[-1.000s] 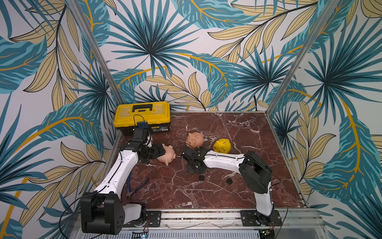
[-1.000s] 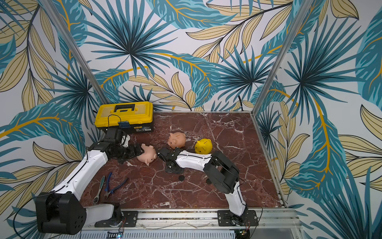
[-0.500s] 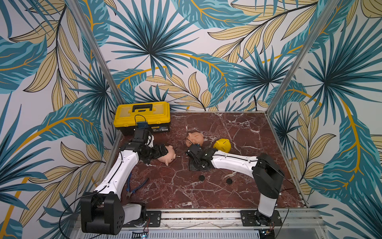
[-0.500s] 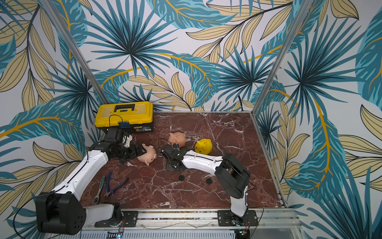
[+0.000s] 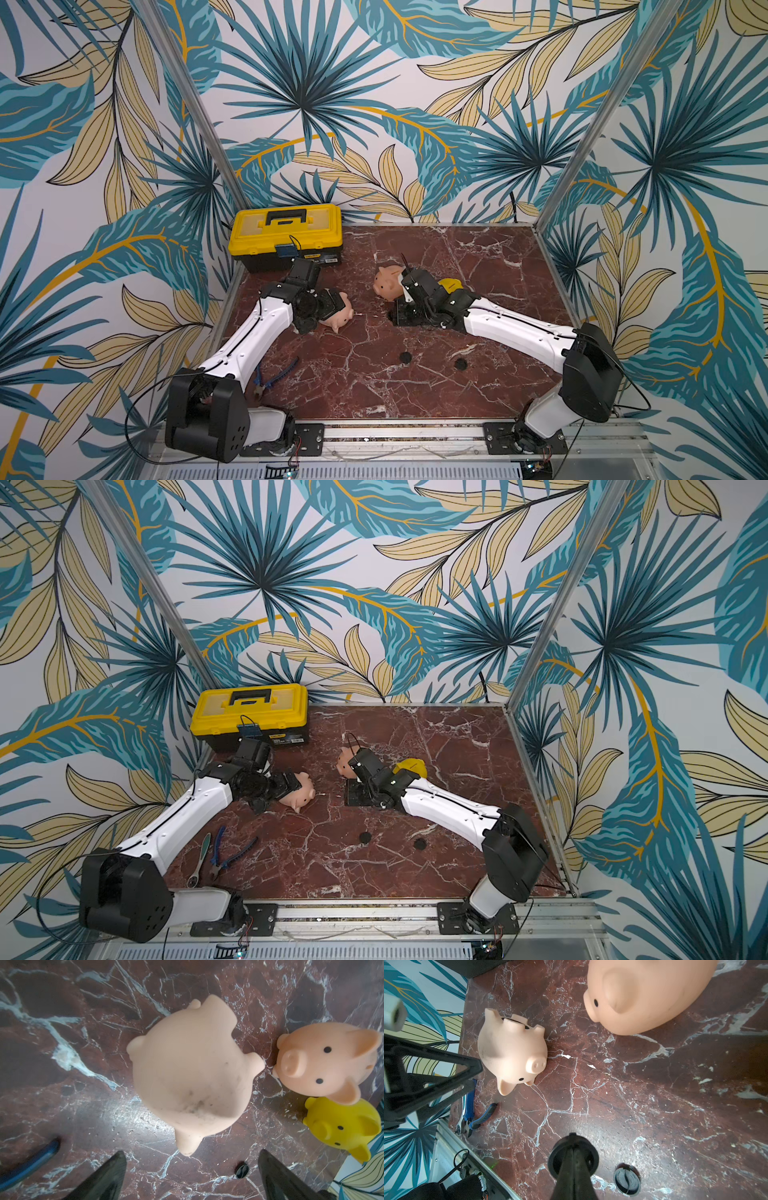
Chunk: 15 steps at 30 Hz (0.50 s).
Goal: Close piggy banks
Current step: Adjust the piggy bank at the center of the board.
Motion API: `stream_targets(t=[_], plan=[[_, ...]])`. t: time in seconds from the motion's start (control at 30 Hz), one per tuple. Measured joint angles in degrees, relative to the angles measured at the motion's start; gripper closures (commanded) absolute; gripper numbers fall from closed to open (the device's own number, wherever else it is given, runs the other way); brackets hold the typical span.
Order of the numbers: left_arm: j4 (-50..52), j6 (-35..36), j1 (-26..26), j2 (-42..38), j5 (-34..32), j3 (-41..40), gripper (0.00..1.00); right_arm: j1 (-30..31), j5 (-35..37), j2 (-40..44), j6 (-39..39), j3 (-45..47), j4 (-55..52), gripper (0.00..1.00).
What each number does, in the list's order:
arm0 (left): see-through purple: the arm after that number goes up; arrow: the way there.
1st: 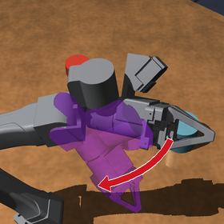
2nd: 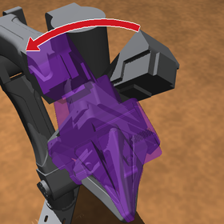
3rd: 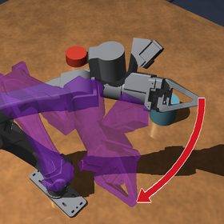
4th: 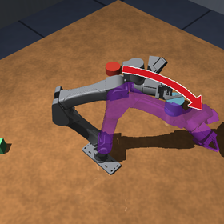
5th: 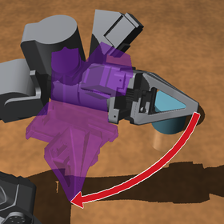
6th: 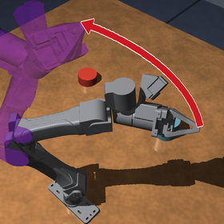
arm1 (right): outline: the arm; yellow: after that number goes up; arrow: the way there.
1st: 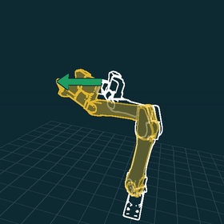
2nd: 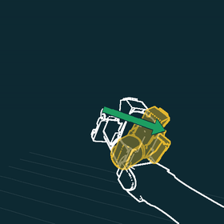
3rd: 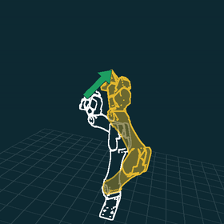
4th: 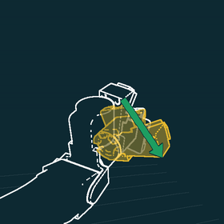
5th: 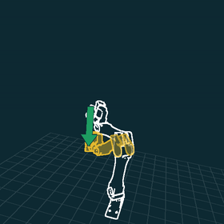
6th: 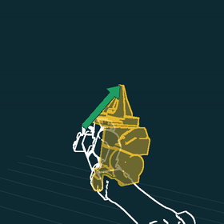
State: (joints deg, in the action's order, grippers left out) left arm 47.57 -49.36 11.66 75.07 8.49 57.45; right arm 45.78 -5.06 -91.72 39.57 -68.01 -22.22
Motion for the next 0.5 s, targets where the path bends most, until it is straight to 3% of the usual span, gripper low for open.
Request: stream_targets(t=[0.17,0.5], plan=[[-1.8,-5.9,0.0,-2.3,-3.7,0.0,0.01,-2.3,-3.0,0.0,-0.4,0.3,1.0,1.0],[-7.0,-10.7,0.0,4.3,-3.0,0.0,0.01,-3.5,-6.2,0.0,-1.1,0.3,1.4,1.0]])
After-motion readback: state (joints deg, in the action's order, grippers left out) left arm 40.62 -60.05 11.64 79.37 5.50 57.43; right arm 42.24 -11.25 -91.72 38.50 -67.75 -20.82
